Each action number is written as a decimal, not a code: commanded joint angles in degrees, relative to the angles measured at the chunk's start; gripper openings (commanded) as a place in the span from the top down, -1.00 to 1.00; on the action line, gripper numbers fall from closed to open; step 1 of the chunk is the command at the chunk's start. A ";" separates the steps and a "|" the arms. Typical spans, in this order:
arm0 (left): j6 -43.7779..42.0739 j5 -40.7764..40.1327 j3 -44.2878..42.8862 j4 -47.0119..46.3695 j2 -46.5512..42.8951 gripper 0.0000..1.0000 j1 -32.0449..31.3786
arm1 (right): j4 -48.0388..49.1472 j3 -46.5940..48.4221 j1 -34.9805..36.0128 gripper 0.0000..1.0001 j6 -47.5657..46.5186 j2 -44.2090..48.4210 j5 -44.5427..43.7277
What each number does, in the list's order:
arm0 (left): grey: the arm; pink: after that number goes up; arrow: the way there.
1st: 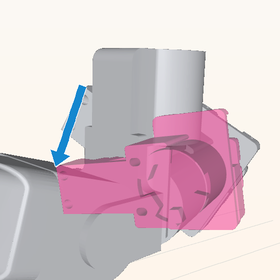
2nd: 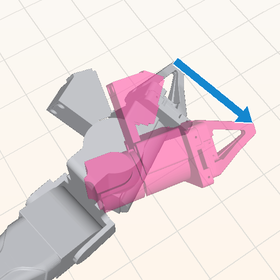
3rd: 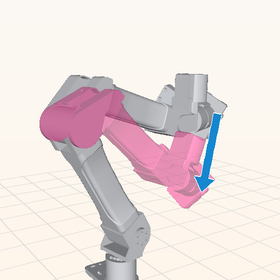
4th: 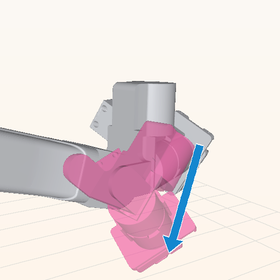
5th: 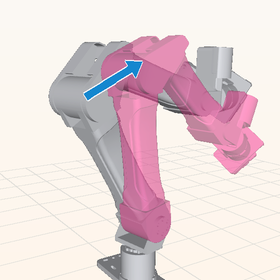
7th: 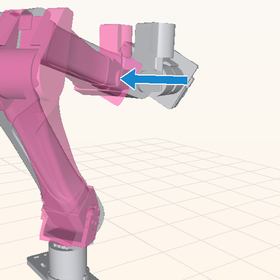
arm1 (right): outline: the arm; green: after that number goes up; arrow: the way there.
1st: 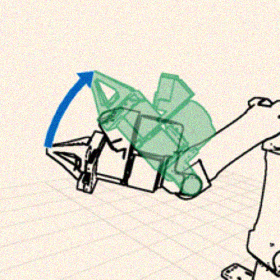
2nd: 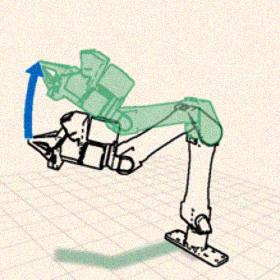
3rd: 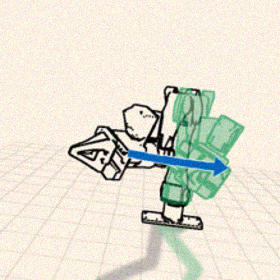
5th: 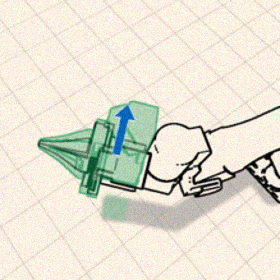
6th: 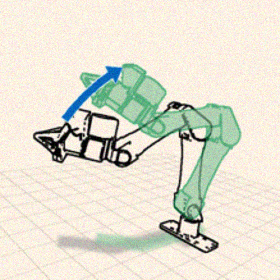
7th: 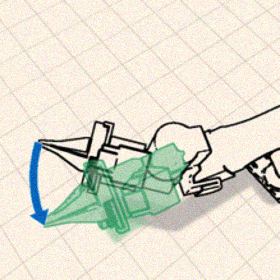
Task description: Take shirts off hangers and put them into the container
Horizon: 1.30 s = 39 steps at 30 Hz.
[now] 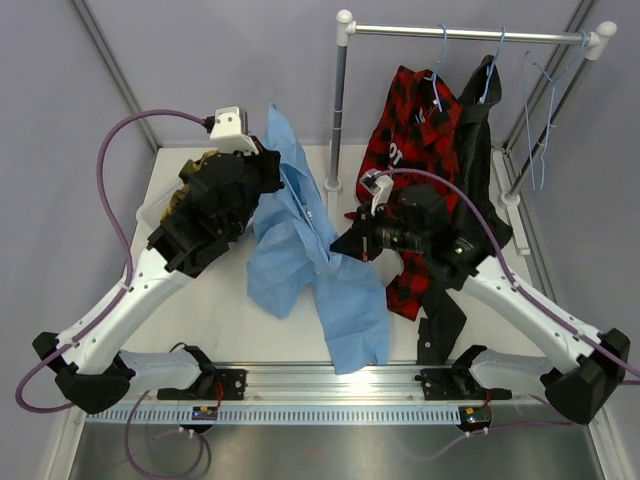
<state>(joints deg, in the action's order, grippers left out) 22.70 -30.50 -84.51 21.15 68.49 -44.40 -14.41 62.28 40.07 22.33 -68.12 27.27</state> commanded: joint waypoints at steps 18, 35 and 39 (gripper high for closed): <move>-0.04 -20.04 -17.01 1.18 10.09 1.00 0.19 | -15.47 -6.47 -0.17 1.00 -3.17 15.21 -12.24; 1.65 -13.18 -7.33 1.09 8.06 1.00 -0.07 | -26.10 27.10 1.14 0.07 -15.47 4.14 -12.51; 0.95 -13.09 -8.74 1.79 8.50 1.00 -0.07 | -25.84 27.46 2.11 0.02 -17.84 -0.52 -9.87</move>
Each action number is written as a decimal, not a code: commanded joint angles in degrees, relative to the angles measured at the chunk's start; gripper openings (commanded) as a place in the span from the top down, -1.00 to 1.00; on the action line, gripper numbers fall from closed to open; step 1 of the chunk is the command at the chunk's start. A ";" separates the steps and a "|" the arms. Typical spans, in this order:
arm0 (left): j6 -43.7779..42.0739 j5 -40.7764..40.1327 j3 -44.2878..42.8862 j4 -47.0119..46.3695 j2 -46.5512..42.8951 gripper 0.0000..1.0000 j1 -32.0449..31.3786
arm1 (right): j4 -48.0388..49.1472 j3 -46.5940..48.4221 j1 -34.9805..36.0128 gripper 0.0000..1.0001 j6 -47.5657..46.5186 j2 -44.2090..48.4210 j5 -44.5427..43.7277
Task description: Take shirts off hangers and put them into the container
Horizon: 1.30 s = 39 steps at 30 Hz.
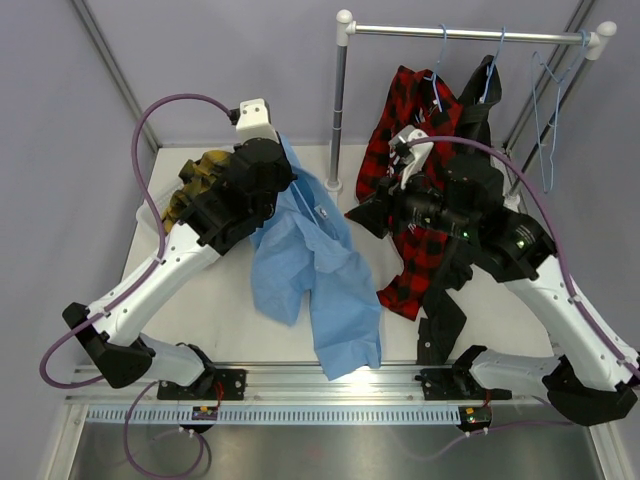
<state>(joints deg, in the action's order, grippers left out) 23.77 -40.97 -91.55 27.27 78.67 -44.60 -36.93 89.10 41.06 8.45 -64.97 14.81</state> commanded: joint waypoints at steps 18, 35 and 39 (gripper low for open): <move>-1.36 -2.45 -4.25 -2.75 0.16 1.00 0.13 | -4.12 -2.08 6.40 0.01 -5.90 -11.41 3.92; -1.71 -4.20 -9.07 0.15 4.11 1.00 0.30 | -4.03 -4.55 10.17 1.00 -6.87 -11.41 -1.36; -0.04 -3.86 -15.66 6.55 7.88 1.00 1.44 | -2.98 -8.14 12.11 1.00 -5.46 -10.62 -2.50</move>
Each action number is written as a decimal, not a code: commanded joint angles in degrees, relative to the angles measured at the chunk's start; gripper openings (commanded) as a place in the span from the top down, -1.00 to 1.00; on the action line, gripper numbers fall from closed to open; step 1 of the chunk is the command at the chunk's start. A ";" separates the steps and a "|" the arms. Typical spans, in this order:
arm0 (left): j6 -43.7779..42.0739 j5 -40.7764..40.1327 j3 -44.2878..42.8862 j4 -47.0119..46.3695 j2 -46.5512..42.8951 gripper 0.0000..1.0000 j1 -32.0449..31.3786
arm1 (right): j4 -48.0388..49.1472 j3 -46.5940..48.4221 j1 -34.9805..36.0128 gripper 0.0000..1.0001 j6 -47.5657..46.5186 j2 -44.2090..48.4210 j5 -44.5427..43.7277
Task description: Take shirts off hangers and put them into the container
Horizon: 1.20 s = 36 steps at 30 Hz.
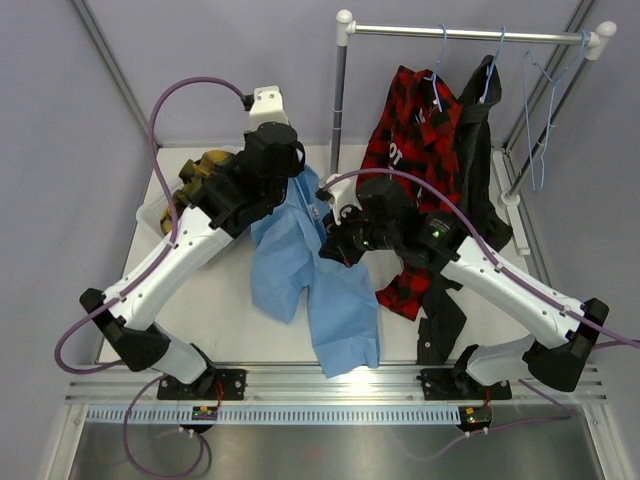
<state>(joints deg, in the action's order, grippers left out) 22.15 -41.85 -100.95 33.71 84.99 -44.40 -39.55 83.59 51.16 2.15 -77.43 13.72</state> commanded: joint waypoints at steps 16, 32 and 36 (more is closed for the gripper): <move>9.04 -1.14 -6.37 1.79 0.88 1.00 2.57 | 11.15 -15.65 5.45 1.00 10.23 5.10 -6.69; 10.81 4.93 -1.27 1.79 -5.36 1.00 3.80 | 18.29 -25.50 5.44 0.70 12.79 12.74 -20.40; 10.72 5.81 -0.04 1.71 -5.80 1.00 3.71 | 13.19 -19.10 5.45 0.37 11.38 13.18 -14.96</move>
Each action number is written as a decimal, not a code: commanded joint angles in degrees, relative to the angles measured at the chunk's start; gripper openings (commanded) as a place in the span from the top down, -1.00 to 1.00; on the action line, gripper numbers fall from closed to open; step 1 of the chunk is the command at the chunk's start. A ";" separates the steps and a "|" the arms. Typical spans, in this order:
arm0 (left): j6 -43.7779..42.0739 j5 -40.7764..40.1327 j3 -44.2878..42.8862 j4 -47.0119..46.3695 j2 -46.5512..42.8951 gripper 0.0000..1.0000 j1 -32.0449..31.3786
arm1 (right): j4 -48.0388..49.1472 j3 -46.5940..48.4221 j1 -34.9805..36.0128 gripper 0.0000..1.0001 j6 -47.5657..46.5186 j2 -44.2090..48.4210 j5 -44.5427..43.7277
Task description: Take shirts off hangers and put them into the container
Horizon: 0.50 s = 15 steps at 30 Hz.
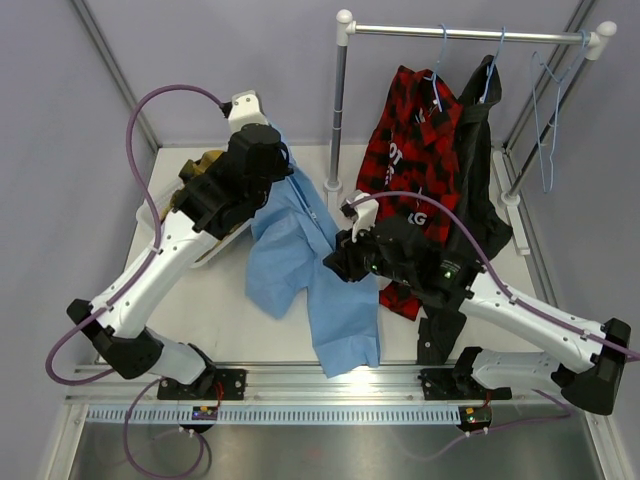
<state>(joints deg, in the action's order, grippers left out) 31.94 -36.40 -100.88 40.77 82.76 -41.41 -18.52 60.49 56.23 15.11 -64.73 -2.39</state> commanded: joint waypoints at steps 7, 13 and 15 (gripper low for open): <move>0.58 0.28 1.91 -5.36 -4.45 1.00 -0.69 | -18.38 21.67 0.29 0.07 -4.92 -1.80 -0.94; 0.31 -0.60 2.27 -5.35 -4.98 1.00 -1.74 | -21.10 32.05 0.37 0.10 -5.27 -10.12 0.81; 0.31 -0.60 2.18 -5.44 -5.07 1.00 -2.01 | -21.82 35.04 0.29 0.18 -3.61 -12.95 0.72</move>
<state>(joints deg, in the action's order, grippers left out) 31.97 -35.99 -98.45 39.33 79.90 -42.83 -36.12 92.40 56.31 11.31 -72.51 -2.04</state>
